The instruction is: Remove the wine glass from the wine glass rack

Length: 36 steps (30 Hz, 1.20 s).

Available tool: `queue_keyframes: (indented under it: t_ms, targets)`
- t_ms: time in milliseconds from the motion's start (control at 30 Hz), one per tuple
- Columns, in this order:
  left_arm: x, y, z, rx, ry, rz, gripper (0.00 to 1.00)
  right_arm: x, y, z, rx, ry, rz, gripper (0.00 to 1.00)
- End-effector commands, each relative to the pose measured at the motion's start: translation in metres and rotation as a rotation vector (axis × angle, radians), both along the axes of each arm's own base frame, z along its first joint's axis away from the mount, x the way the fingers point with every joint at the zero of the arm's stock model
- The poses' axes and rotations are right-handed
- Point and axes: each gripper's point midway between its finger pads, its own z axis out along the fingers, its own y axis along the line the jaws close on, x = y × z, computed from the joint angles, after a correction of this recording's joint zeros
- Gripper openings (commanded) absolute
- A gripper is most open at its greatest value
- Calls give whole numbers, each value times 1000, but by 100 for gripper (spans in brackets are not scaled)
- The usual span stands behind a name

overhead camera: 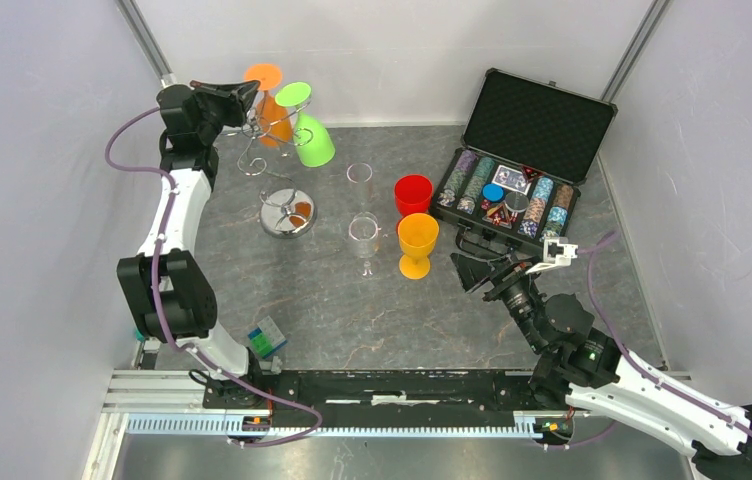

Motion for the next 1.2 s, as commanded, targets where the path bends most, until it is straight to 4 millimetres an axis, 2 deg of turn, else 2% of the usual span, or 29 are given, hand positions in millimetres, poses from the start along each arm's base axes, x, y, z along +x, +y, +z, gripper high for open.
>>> queue_keyframes:
  t_ms: [0,267,500,667,767,867,1000,1167]
  targets:
    - [-20,-8,42,8,-89,-44,2,0,-1,2,14,2,-7,88]
    - [-52,12,62,64,-96,54,2,0,-1,1,22,10,-5,88]
    - [-62,32,65,95,-80,122,2,0,0,0,26,14,-3,88]
    - [-59,37,80,118,-158,115,2,0,1,-1,26,19,0,88]
    - [-56,41,82,152,-178,126,2,0,0,-1,26,19,-3,88]
    - [-49,44,76,173,-179,134,2,0,0,-1,27,18,-4,88]
    - [-38,48,59,157,-160,136,2,0,0,-2,26,20,-6,88]
    - [-25,50,55,128,-214,134,2,1,-1,-2,24,20,-10,88]
